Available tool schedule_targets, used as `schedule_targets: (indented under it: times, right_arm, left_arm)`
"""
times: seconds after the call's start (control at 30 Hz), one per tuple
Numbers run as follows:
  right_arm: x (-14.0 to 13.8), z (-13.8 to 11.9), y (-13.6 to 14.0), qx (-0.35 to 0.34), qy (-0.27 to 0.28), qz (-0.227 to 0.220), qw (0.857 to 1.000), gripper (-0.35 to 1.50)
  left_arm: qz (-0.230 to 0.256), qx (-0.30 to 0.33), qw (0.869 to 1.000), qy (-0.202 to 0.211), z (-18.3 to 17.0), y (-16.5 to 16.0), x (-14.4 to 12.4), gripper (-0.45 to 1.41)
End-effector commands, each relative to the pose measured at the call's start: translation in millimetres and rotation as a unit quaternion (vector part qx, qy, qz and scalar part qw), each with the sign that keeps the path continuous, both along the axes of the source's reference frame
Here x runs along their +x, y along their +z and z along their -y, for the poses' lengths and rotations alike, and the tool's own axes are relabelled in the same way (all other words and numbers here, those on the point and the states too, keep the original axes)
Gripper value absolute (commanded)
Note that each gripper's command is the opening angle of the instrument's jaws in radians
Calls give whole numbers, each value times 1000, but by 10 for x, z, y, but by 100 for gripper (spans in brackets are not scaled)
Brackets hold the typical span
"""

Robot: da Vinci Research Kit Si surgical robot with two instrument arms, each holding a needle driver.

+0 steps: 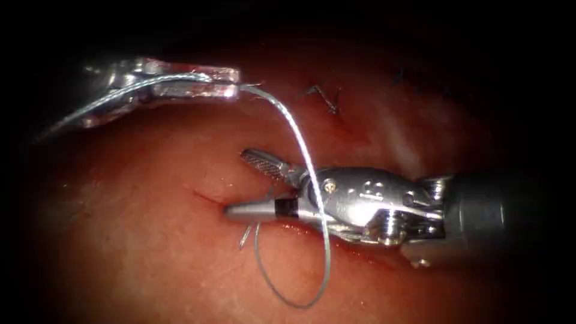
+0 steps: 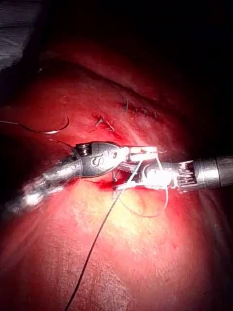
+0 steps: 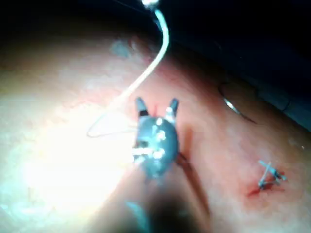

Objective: Wound Closure

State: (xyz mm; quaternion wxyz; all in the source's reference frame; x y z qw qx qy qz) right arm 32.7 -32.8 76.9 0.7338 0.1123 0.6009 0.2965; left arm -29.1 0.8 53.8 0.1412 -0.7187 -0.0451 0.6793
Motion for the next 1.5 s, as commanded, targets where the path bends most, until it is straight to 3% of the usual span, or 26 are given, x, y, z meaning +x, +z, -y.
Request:
schedule_targets:
  times: [0.03, 0.33, 0.63, 0.87, 1.2, 1.33, 1.5]
  right_arm:
    - [6, 4, 2, 0, -1, -2, 1000, 118]
    - [6, 19, -16, -6, -4, -41, 999, 116]
    - [-16, 28, -24, -12, 9, -70, 997, 111]
    - [-21, 24, -25, -18, 30, -92, 995, 111]
    - [-29, 11, -29, -25, 86, -109, 990, 106]
    - [-26, 9, -22, 45, 141, -92, 985, 102]
    - [-29, 9, -17, 78, 188, -70, 977, 94]
  left_arm:
    - [1, -2, 1000, 0, -1, 6, -5, -45]
    - [-11, 10, 1000, 11, 12, 75, -15, -45]
    - [-17, 14, 1000, 22, 17, 108, -10, -45]
    - [-24, 27, 999, 26, 45, 141, -12, -45]
    - [-25, 32, 999, 33, 72, 149, -5, -45]
    - [-26, 34, 999, 34, 90, 139, -10, -45]
    - [-20, 33, 998, 44, 115, 120, -18, -45]
